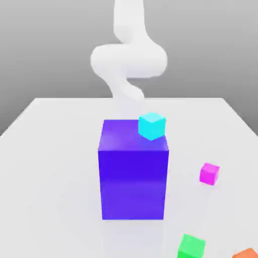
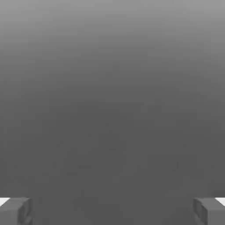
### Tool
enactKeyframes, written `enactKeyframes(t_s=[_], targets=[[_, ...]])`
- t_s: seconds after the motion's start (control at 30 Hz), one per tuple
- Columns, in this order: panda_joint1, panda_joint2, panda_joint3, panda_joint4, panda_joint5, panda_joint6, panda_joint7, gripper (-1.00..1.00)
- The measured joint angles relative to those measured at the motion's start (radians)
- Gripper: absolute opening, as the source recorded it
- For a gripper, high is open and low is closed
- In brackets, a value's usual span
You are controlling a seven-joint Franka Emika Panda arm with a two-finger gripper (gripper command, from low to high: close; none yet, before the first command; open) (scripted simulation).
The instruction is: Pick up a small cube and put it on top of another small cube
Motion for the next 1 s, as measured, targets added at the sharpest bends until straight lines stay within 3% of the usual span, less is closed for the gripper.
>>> enactKeyframes(t_s=[0.43,0.7,0.87,1.0], targets=[[0.295,0.349,0.132,-0.288,0.121,0.269,-0.138,0.0],[0.441,0.561,0.261,-0.463,0.13,0.436,-0.172,0.0],[0.481,0.701,0.342,-0.56,0.015,0.548,-0.109,0.0],[0.563,0.847,0.211,-0.543,-0.212,0.658,0.047,0.0]])
